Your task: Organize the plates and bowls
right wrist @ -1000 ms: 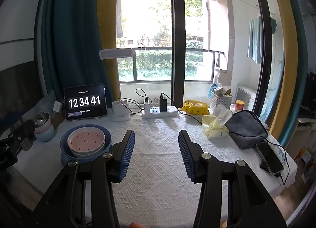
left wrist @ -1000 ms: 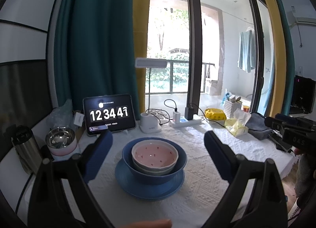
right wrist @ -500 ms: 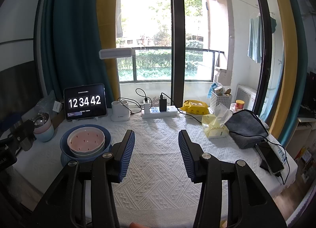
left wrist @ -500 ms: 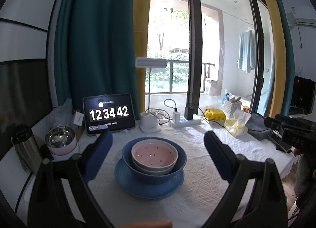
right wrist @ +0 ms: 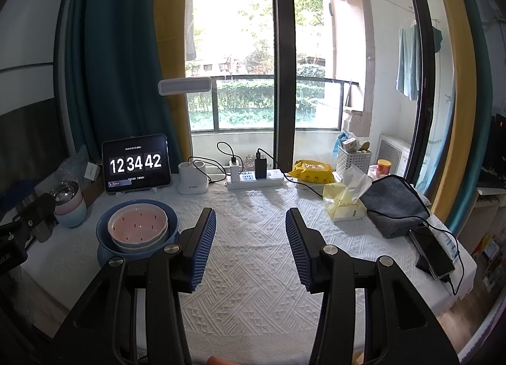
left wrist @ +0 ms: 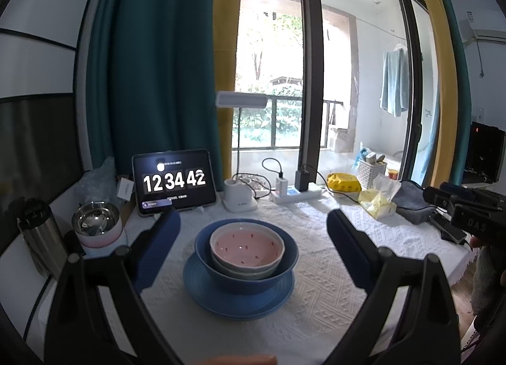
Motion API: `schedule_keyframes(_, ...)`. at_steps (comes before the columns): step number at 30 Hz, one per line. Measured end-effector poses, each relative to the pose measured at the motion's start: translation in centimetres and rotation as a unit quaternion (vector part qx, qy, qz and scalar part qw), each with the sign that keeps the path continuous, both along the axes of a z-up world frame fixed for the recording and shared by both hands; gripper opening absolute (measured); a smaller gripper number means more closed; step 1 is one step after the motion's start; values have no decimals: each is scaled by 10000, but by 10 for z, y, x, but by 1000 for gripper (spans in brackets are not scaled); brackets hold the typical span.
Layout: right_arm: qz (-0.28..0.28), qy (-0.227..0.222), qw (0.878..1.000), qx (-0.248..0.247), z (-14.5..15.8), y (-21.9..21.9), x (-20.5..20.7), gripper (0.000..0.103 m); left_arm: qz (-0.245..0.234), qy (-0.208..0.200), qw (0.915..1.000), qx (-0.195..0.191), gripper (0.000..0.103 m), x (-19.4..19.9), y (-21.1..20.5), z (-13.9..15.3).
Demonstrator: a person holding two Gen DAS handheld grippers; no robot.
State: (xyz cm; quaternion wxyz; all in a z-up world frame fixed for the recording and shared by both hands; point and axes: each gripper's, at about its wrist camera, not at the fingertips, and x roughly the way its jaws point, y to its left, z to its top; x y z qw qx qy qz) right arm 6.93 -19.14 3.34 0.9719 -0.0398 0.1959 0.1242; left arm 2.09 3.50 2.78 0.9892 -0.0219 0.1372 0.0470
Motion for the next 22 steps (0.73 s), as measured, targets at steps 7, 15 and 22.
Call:
schedule_keyframes(7,-2,5,10000,-2,0,0,0,49,0,3,10000,-4,95,0,0,0)
schedule_keyframes(15,-1,1,10000,0,0,0,0,49,-4,3,10000,-5,95,0,-1,-1)
schedule_keyframes(22,51,14,10000,9,0,2,1,49,-100,20,9999,-7,95,3,-2,-5)
